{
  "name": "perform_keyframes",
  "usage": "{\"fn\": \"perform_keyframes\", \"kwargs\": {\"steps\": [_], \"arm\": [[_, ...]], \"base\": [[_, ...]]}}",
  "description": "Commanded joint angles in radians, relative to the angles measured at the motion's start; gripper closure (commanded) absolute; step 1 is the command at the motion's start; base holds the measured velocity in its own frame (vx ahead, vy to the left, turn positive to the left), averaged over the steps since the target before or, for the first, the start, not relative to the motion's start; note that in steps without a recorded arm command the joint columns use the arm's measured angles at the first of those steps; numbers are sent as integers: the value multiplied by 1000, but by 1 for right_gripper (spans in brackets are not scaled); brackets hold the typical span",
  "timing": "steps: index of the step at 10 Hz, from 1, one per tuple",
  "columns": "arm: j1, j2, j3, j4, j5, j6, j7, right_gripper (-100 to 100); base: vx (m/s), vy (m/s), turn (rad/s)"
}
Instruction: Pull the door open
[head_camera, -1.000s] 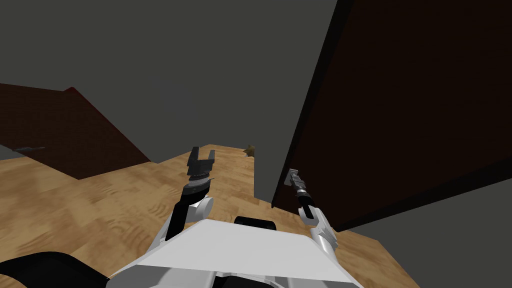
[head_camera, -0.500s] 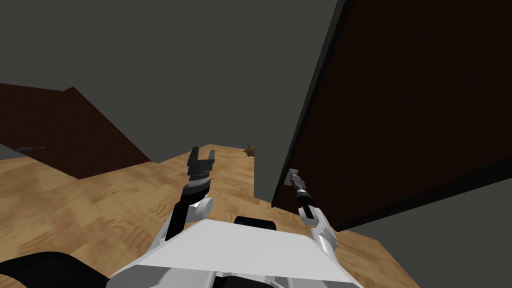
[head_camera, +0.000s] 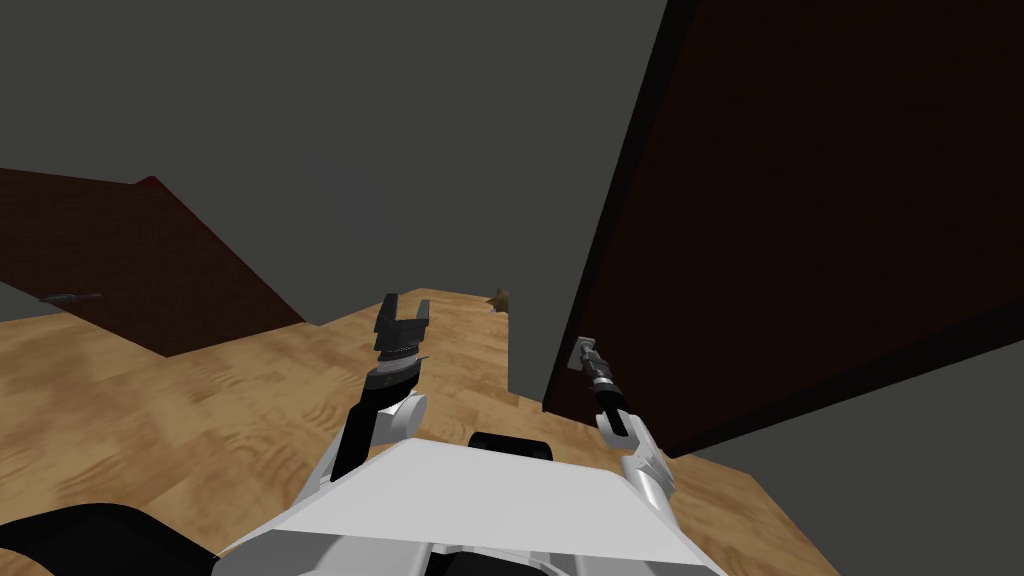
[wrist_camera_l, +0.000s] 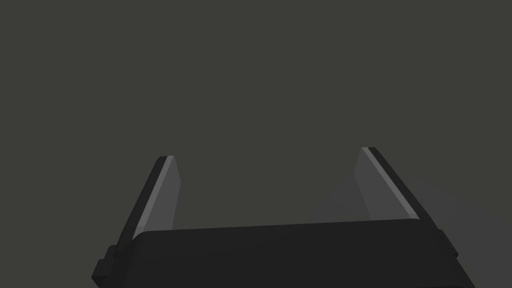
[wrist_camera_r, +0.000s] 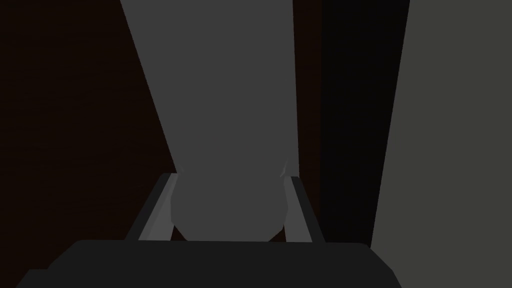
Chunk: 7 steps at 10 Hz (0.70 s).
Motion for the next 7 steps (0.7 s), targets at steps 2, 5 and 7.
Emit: {"fn": "perform_keyframes", "kwargs": {"steps": [2, 5, 7], "arm": [[2, -9, 29, -6, -64, -2, -78, 100], [6, -19, 55, -12, -122, 1, -145, 100], [8, -25, 69, -15, -153, 3, -180, 100]], "base": [[-50, -15, 6], [-48, -11, 6], [-50, -11, 1]]}}
